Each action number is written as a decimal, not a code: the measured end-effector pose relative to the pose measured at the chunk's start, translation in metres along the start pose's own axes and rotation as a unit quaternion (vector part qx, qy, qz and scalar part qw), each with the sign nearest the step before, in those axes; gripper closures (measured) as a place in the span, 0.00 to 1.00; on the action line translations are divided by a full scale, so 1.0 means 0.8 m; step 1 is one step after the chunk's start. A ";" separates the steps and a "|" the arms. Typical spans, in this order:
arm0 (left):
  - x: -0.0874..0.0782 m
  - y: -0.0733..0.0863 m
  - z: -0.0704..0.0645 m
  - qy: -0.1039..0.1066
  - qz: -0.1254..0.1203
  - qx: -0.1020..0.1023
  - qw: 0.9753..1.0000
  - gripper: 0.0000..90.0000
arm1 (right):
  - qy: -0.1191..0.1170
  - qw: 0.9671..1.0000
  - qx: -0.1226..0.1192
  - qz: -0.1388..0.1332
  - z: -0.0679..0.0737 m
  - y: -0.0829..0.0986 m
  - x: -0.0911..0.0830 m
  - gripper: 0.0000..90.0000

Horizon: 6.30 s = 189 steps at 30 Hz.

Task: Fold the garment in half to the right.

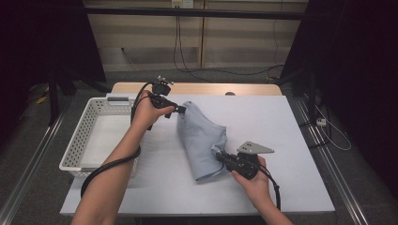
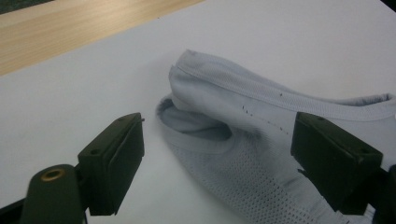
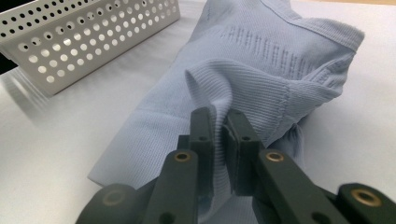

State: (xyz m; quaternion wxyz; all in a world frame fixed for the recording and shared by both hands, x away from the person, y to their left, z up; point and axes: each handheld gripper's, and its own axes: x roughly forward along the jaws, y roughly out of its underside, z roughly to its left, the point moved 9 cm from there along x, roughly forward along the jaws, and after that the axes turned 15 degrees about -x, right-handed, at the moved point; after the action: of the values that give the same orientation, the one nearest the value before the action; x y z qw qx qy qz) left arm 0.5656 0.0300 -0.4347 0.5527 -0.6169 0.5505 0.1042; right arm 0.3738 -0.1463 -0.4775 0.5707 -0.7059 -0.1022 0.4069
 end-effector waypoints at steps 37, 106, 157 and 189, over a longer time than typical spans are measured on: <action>0.030 0.051 -0.026 0.036 0.031 0.022 0.999 0.49 | -0.006 1.000 0.005 -0.009 0.002 -0.005 0.005 0.93; 0.005 0.095 -0.025 0.027 0.037 -0.031 0.999 0.21 | 0.046 0.999 -0.016 0.015 -0.060 -0.006 -0.009 0.42; 0.042 0.161 -0.069 0.024 0.031 -0.062 0.997 0.49 | 0.085 0.996 -0.020 0.033 -0.076 0.013 -0.037 0.21; 0.006 0.132 -0.018 -0.019 0.013 -0.103 0.994 0.45 | 0.086 0.996 -0.015 0.032 -0.080 0.015 -0.040 0.20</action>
State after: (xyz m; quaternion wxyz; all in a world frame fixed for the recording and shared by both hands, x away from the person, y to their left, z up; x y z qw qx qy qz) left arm 0.4766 0.0388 -0.4934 0.4952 -0.6612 0.5344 0.1789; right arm 0.3934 -0.2158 -0.4726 0.5532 -0.7499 -0.0364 0.3610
